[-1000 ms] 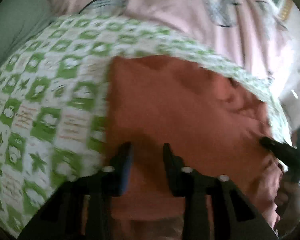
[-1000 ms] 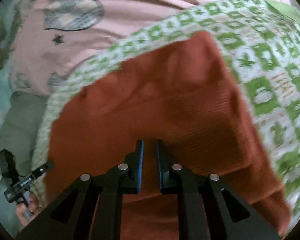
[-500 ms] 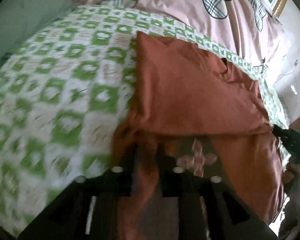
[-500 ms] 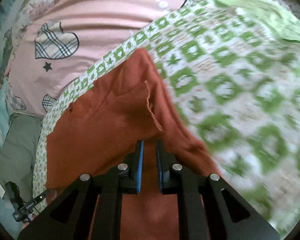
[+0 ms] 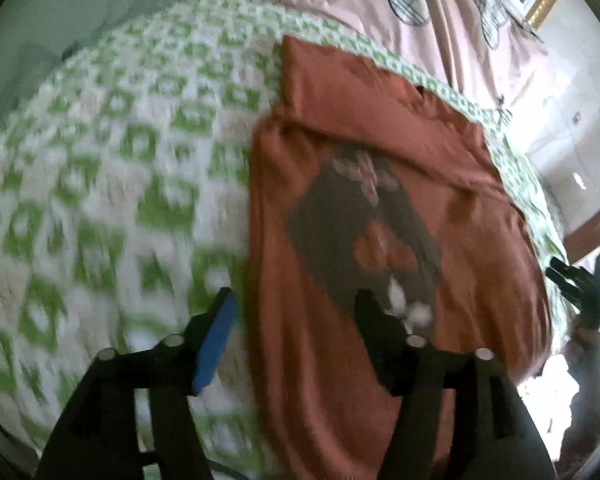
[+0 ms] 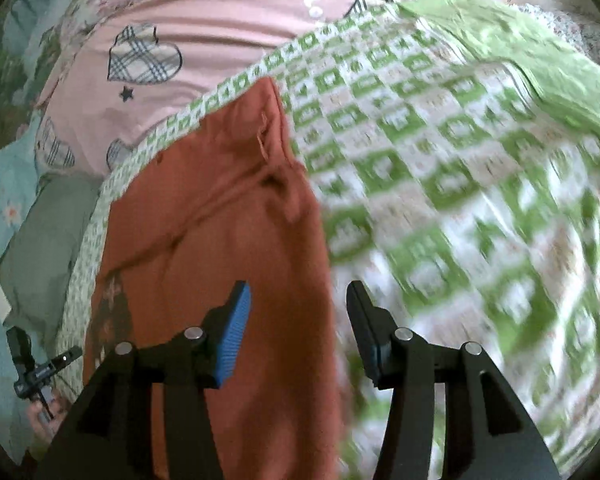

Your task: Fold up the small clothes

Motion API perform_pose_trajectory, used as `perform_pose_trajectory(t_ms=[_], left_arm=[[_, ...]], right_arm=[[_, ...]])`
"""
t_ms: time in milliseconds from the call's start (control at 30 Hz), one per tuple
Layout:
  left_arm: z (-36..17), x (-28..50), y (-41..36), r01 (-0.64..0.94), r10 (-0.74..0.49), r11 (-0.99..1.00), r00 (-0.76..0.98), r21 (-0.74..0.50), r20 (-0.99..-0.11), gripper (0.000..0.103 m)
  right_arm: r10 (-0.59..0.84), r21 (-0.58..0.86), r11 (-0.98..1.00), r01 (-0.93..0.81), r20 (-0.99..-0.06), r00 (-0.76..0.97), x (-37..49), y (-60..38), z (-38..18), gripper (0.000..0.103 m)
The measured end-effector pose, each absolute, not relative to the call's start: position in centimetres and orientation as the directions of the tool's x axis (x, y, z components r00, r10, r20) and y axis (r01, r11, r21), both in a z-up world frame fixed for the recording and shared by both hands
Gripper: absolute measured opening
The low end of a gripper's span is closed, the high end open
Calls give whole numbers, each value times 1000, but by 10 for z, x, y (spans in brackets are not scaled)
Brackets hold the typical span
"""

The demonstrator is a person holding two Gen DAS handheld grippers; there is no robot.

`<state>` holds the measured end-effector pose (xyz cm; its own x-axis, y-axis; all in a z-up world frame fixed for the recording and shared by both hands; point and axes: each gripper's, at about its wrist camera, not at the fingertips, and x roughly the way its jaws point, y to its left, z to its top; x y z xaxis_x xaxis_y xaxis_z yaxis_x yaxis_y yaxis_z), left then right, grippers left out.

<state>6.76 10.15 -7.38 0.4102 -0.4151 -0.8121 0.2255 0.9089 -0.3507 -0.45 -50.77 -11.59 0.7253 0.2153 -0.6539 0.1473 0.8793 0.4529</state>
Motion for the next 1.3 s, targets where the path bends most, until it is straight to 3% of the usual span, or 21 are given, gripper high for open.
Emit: perform_pose_trajectory(t_ms=[167, 333, 600, 667, 700, 733, 767, 800, 1000, 1300], left_arm=[[-88, 22, 105, 269, -516, 854, 332, -445, -790, 71], [-94, -18, 103, 334, -576, 807, 265, -487, -773, 71], [-109, -24, 102, 346, -620, 770, 207, -537, -756, 60], [-110, -21, 106, 334, -626, 767, 208, -547, -751, 50], [-111, -20, 108, 328, -624, 770, 212, -547, -752, 46], [-111, -21, 110, 323, -617, 777, 220, -541, -755, 33], [-111, -22, 113, 319, -600, 791, 235, -522, -765, 13], [-111, -23, 114, 319, -602, 790, 237, -524, -763, 7], [-79, -28, 114, 359, -651, 754, 301, -550, -697, 6], [-4, 4, 118, 388, -692, 720, 462, -575, -555, 6]], right_arm=[[387, 541, 839, 56, -668, 636, -32, -513, -141, 51], [565, 626, 774, -95, -617, 547, -66, -498, -154, 51], [647, 658, 724, -207, -544, 533, -82, -476, -165, 51], [642, 652, 730, -205, -550, 535, -82, -472, -170, 44], [637, 654, 730, -197, -548, 543, -82, -472, -172, 35], [632, 655, 731, -190, -547, 549, -82, -473, -172, 27], [620, 650, 739, -178, -552, 558, -83, -475, -173, 10], [616, 656, 736, -165, -550, 563, -84, -478, -175, 10], [635, 726, 665, -173, -429, 642, -98, -500, -163, 7], [630, 738, 622, -262, -271, 728, -77, -502, -102, 7]])
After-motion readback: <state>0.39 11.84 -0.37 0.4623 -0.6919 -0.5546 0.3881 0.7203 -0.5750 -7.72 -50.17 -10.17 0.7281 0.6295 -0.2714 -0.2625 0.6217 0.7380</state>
